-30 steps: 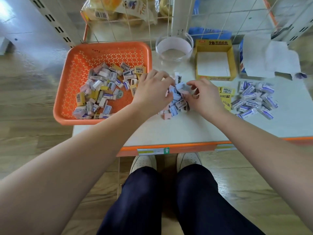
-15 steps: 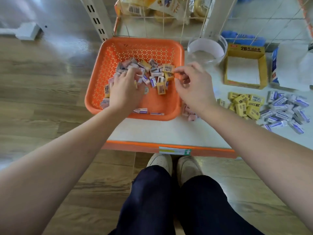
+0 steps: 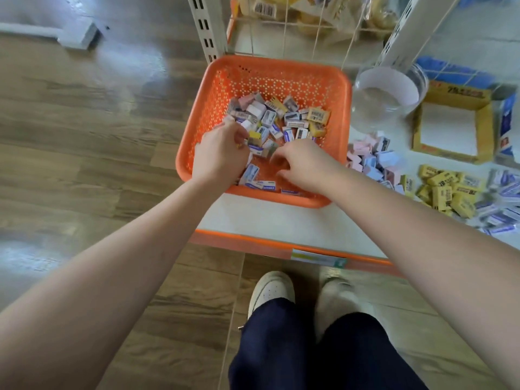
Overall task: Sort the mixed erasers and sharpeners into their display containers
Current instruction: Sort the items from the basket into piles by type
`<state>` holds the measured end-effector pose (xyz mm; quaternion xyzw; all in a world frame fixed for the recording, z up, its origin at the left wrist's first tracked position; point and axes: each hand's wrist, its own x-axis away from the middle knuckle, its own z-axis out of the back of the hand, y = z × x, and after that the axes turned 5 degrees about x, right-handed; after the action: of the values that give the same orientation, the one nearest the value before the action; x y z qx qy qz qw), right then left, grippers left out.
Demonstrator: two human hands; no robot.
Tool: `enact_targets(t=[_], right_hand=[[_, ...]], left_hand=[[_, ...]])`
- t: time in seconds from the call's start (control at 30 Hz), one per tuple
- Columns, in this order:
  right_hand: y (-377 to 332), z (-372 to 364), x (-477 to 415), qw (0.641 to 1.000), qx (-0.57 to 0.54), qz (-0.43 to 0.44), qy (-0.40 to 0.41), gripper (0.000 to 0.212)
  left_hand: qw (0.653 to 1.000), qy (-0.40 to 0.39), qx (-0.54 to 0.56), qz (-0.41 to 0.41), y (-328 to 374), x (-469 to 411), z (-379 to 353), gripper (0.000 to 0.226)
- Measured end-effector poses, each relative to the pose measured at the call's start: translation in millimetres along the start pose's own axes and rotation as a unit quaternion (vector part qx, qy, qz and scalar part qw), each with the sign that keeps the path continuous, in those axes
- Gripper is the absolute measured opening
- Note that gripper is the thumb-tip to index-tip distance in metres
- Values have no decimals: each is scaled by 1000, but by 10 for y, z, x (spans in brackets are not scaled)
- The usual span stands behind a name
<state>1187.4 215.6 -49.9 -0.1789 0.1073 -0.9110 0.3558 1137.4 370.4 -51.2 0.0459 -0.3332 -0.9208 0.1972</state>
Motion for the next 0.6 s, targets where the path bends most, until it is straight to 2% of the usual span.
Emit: enact_targets(t=[0.17,0.33,0.5,0.6], right_hand=[[-73,-81,-36,996,-23,1,-89,35],[-47,-169,-62,996,11,-1,-88,25],[-29,-203,-77,995,69,-36,-58,16],[-4,-196,-89,992,85,-82,-31,16]], left_hand=[[1000,14,4,-16,28,12,-4,25],[999,5,14,-35,23,16,-25,28],[992,-119,10,-44,42,9,-6,33],[967,-248,-50,-44,59,-13,28,30]])
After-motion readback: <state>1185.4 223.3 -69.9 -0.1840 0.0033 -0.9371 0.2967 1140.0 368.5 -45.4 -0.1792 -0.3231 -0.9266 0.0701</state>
